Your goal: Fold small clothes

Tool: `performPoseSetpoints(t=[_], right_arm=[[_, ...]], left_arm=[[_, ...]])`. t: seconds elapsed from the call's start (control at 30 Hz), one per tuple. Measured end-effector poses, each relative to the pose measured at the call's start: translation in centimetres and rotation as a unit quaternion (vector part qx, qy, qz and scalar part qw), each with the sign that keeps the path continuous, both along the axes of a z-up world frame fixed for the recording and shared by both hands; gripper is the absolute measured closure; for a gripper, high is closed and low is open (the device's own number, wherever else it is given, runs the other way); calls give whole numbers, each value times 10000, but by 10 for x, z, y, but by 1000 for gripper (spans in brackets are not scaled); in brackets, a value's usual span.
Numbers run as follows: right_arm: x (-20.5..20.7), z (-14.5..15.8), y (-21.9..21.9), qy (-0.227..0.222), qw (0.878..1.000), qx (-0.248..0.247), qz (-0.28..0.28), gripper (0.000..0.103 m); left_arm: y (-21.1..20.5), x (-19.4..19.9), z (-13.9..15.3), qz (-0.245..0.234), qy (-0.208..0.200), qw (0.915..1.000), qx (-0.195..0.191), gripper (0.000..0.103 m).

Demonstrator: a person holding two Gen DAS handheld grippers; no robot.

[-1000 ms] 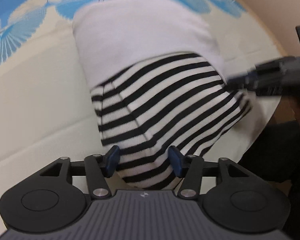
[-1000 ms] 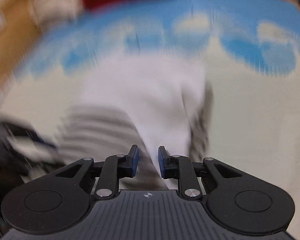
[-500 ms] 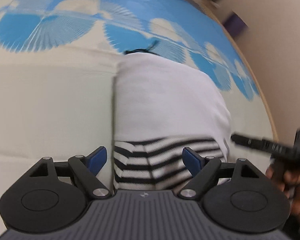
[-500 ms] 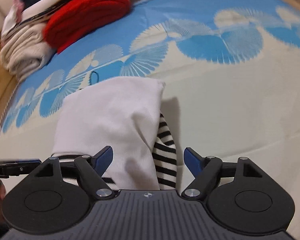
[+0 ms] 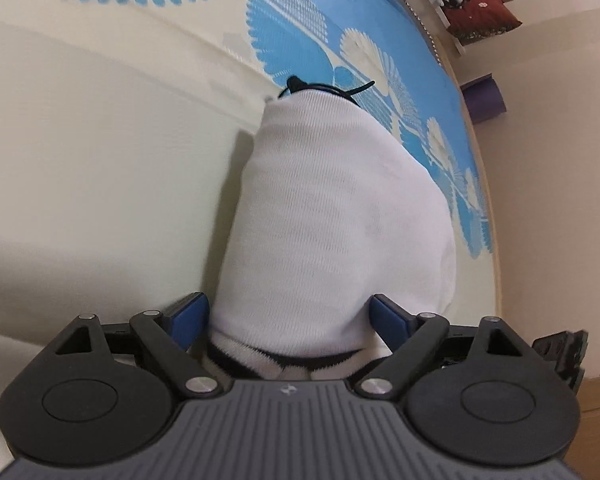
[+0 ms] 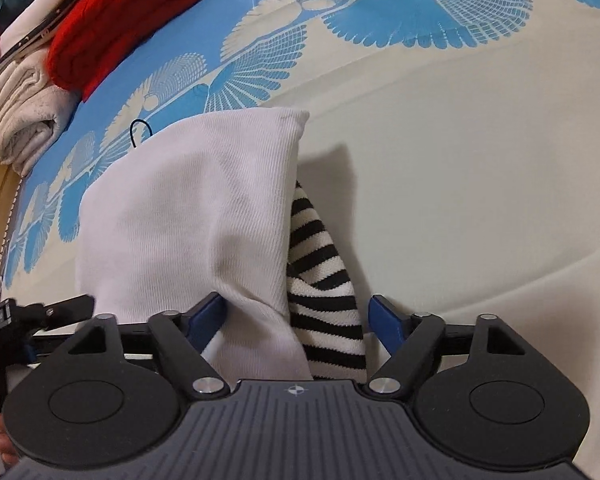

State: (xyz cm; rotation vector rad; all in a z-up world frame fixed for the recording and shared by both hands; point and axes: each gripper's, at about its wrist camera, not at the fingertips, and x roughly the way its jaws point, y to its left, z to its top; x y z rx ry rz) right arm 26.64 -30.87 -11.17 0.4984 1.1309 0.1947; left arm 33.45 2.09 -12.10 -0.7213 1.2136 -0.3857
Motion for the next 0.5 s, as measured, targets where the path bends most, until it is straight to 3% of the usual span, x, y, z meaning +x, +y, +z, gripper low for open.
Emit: performPoseSetpoints(t=[0.03,0.07,0.13,0.2,0.3,0.43,0.5], right_arm=[[0,0,0,-34,10000,61,27,45],[1,0,0,-49,9998,198,54,59],[-1,3,1,-97,9996,244,88,66],[-1,9,6,-236,9994,60,225,78],[0,15,8,-358,9992,16,166,87],[2,23,9,-584,9982,129,1,91],[4,35,16,-935,9955,99,85,94]], left_arm=[[-2,2,-2,-5,-8,10000,-45,12],[-5,3,-2,4,-12,10000,-45,12],[-7,4,-2,-5,-27,10000,-11,13],[-8,5,0,-51,-112,9999,72,28],[-5,5,11,-123,-337,9992,157,57],[1,1,42,-20,-847,9953,475,62],[7,-1,59,90,-1178,9902,747,62]])
